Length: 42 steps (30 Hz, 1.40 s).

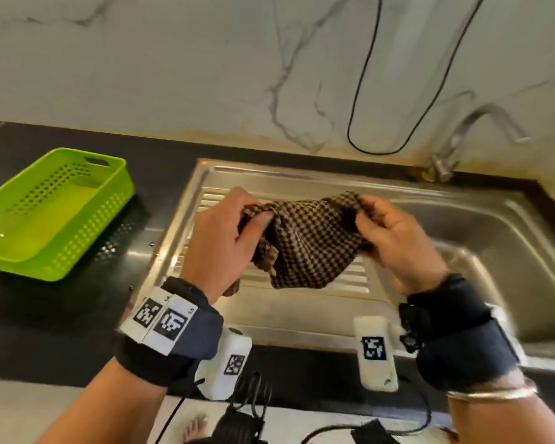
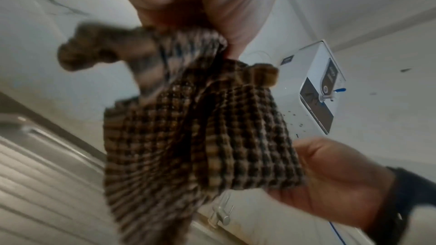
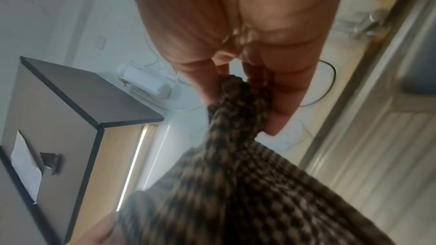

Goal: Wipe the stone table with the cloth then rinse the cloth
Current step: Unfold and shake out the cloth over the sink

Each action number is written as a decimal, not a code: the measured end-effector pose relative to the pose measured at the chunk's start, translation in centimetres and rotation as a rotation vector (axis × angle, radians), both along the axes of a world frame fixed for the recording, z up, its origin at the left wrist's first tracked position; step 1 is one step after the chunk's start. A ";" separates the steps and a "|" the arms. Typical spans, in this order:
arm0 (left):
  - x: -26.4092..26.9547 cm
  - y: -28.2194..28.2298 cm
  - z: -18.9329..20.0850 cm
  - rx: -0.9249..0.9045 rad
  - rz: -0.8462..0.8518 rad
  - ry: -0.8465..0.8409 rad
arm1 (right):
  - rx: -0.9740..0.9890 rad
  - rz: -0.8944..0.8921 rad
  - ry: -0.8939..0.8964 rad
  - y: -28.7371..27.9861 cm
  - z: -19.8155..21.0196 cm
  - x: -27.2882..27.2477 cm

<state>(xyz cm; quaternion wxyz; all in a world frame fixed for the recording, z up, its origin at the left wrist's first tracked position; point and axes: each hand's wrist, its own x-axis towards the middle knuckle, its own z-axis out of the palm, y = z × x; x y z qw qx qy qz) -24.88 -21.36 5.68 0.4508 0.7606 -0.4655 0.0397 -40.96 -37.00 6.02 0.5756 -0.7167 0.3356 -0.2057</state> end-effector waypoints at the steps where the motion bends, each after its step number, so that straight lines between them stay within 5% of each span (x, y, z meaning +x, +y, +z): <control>1: -0.8 -0.3 0.1 0.006 0.055 0.016 | -0.175 0.065 0.190 -0.5 -1.0 -0.4; 4: -3.8 -1.7 -0.2 0.212 0.134 0.024 | -0.561 0.211 0.545 -0.5 -3.3 -1.5; 8: -7.0 -3.3 -2.7 0.453 0.041 0.080 | -0.299 0.449 0.196 3.2 -4.8 -2.1; 12: -7.3 -2.6 -2.6 0.444 -0.053 0.161 | -0.342 0.300 0.180 2.6 -6.3 -1.7; 16: -4.6 -1.4 -1.3 0.587 -0.076 -0.008 | -0.203 0.213 0.047 0.1 -5.1 -1.3; 18: -3.3 -1.1 -0.8 0.522 -0.027 -0.041 | 0.081 0.141 -0.122 -0.6 -4.0 -1.2; 20: -2.7 -0.9 -0.3 0.411 -0.003 -0.061 | 0.113 0.112 -0.222 -0.8 -3.1 -1.3; 22: -2.7 -1.0 0.8 0.279 0.012 -0.083 | -0.113 0.136 -0.206 -1.0 -2.4 -1.2; 26: -2.4 -1.0 3.0 -0.030 0.012 0.050 | -0.678 0.259 0.201 -1.0 -2.2 -0.9; 28: -2.9 -1.1 3.1 -0.033 -0.018 0.067 | -0.764 0.224 0.205 -0.3 -1.8 -0.6; 34: -4.8 -2.5 0.9 0.055 -0.103 0.124 | -0.580 0.245 -0.128 2.4 0.0 0.0; 42: -5.2 -3.0 -0.1 0.072 -0.274 0.053 | -0.808 0.231 -0.012 1.8 1.2 -1.4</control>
